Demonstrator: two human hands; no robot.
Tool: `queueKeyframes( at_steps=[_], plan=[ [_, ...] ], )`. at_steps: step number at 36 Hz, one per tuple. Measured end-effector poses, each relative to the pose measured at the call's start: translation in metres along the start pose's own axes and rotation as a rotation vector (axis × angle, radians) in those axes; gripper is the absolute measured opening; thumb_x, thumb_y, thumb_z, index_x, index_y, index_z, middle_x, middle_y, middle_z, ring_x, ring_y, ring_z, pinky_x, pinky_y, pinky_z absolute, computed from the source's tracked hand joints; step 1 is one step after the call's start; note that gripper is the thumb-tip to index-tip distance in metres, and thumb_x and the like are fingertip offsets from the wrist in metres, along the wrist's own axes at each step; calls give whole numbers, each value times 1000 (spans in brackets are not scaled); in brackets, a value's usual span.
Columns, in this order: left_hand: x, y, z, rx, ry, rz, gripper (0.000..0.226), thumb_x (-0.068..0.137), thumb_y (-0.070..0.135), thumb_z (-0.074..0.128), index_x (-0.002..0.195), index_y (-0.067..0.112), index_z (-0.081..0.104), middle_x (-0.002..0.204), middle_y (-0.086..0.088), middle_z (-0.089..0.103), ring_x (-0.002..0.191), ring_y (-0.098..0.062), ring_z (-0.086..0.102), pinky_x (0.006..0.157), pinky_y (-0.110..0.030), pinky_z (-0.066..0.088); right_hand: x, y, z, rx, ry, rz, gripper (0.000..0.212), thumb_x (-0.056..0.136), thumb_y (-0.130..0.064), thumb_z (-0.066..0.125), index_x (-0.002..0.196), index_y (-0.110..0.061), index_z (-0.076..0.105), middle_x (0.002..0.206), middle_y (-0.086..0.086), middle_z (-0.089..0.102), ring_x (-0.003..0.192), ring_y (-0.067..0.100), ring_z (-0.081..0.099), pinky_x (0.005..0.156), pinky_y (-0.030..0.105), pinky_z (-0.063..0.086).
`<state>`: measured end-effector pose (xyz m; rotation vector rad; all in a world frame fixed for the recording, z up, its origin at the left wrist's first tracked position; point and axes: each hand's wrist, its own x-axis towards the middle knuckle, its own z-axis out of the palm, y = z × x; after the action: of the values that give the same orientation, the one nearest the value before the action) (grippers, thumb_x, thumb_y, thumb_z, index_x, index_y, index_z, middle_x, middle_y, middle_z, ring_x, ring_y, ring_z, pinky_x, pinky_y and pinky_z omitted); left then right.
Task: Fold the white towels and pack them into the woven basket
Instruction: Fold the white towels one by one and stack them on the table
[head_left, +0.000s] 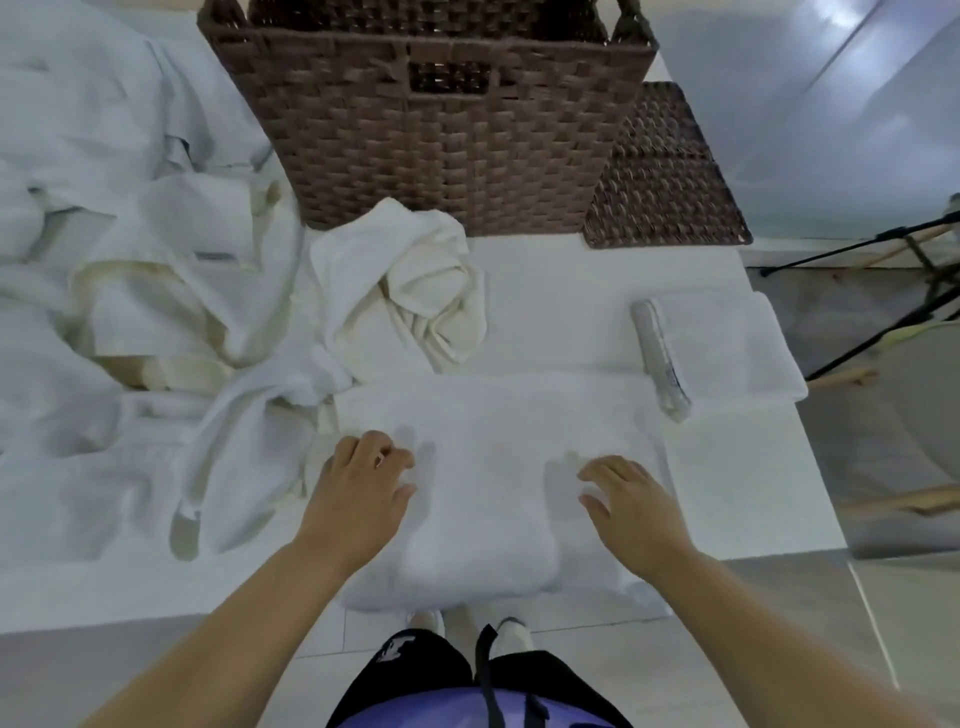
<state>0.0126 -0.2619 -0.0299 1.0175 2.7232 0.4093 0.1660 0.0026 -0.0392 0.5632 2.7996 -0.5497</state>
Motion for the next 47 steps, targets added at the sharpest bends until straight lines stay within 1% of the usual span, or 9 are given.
queueKeyframes(
  at_steps=[9,15,18,23,30,35,39,42,47],
  plan=[
    [-10,12,15,24,15,-123,21,83,16,70,102,7,67,99,-11,58,92,-37,51,77,-46,48,-5,40,-7,-51,-50,-20,29,96,-28,50,122,-20,58,127,-6,55,117,16,49,90,29,44],
    [34,-10,3,95,68,-155,36,81,7,69,115,-1,61,114,-21,57,105,-44,51,90,-53,44,48,39,-33,-136,-55,-13,39,98,-26,46,136,-18,45,138,-3,44,127,19,41,93,32,42],
    [56,-24,0,145,-9,-231,44,91,20,55,132,5,46,132,-13,47,124,-35,38,104,-43,33,75,35,-46,-215,-90,5,46,98,-21,45,143,-16,35,147,-2,36,135,21,33,100,35,38],
    [76,-38,-1,153,-130,-288,45,95,33,48,136,16,39,135,-4,46,127,-27,33,101,-38,32,106,34,-55,-297,-185,82,58,93,-2,41,147,-13,25,153,-1,27,140,21,25,107,42,37],
    [88,-43,-13,71,-253,-285,39,94,31,53,129,15,51,124,-7,52,118,-26,46,96,-36,38,119,36,-56,-391,-205,173,37,92,-3,41,127,-12,47,122,7,45,121,26,42,92,40,45],
    [87,-48,-32,7,-179,-209,19,92,21,57,101,6,64,89,-1,46,93,-21,54,71,-18,31,124,40,-69,-324,-180,118,19,93,-14,53,110,-11,60,113,8,50,113,27,48,86,38,48],
    [89,-53,-53,-42,-165,-265,15,88,21,62,95,8,68,92,-7,63,87,-22,55,69,-26,34,128,39,-91,-226,-155,162,1,91,-16,55,90,-16,56,94,5,58,86,27,55,69,30,43],
    [100,-55,-70,-83,-160,-299,12,85,19,66,90,8,69,87,-10,66,83,-25,60,68,-28,43,135,36,-105,-163,-89,192,17,89,-14,54,75,-22,48,74,-4,49,76,25,51,59,27,34],
    [124,-63,-92,-26,-34,-293,12,86,20,64,94,14,71,93,-10,69,89,-29,59,73,-29,41,153,23,-130,-188,60,136,10,90,-11,54,82,-16,53,80,2,52,77,26,50,62,30,38]
  ],
)
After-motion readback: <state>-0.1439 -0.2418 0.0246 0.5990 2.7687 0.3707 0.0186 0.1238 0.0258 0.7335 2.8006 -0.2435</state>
